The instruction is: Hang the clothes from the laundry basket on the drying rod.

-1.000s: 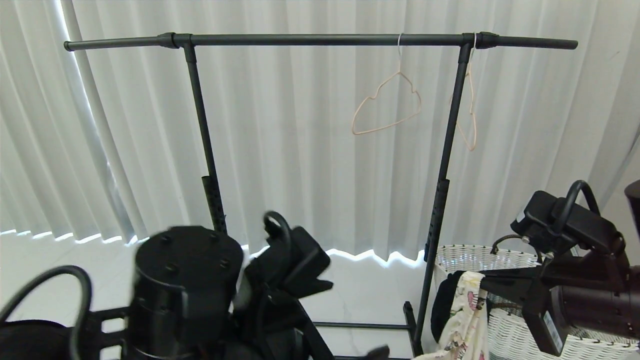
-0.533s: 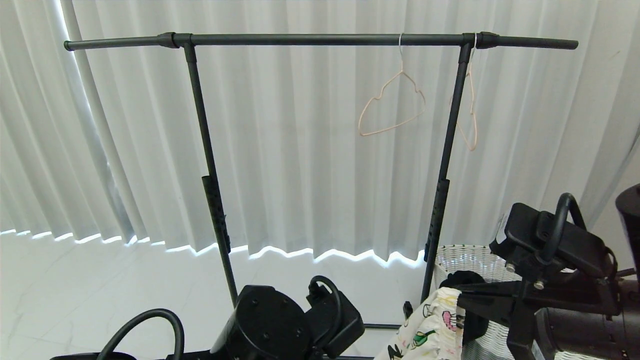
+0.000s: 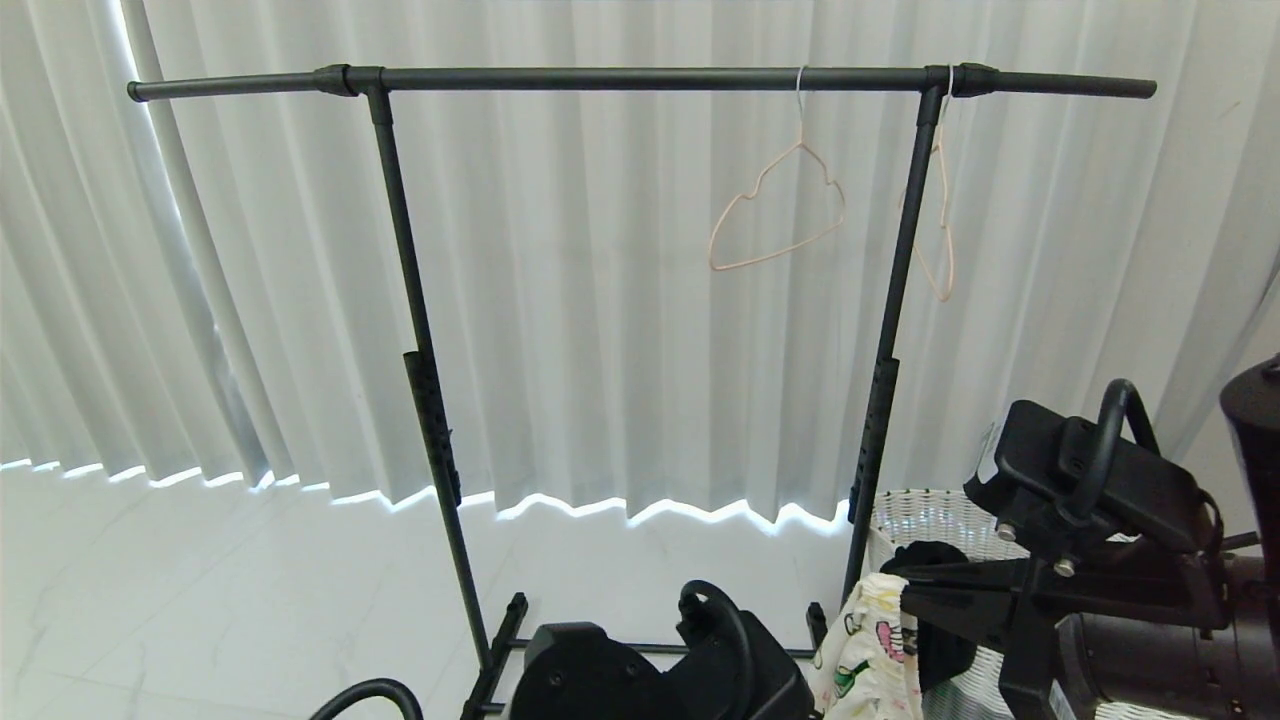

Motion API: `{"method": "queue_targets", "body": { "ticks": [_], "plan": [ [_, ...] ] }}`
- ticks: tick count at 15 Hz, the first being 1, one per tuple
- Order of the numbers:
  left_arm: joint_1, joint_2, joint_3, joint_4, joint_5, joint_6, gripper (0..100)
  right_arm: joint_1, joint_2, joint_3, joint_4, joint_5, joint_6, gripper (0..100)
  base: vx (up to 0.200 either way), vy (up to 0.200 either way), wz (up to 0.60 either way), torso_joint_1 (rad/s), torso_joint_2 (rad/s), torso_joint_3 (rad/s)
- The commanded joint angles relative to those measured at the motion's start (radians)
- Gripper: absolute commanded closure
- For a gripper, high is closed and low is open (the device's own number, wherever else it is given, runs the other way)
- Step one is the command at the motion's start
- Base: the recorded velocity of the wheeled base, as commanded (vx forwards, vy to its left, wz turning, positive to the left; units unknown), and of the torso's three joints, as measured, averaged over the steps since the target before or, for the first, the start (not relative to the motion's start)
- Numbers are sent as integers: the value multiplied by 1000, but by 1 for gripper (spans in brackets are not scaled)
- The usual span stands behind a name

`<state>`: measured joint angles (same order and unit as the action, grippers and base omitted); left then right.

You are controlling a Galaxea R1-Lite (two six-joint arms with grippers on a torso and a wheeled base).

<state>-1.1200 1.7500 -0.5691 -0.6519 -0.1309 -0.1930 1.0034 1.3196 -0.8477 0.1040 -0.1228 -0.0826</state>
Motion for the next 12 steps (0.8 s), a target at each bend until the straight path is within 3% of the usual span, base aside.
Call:
{"method": "queue_targets", "body": {
  "ticks": [1,4,7,11,12],
  "plan": [
    [-6,49,6,-14,27,-10,0,0,0,-4,-1,0,0,100,0,0,0,0,0,0],
    [-4,82,6,-23,82,-65,0,4,1,-22,-3,-1,0,100,0,0,0,0,0,0],
    [-11,146,-3,-127,119,-143,0,18,1,-41,-3,-12,0,100,0,0,0,0,0,0],
    [-47,167,-5,-166,117,-149,0,23,1,-42,-3,-38,0,100,0,0,0,0,0,0],
    [-34,209,-17,-167,152,-151,0,23,1,-44,-3,-38,0,100,0,0,0,0,0,0]
  ]
}}
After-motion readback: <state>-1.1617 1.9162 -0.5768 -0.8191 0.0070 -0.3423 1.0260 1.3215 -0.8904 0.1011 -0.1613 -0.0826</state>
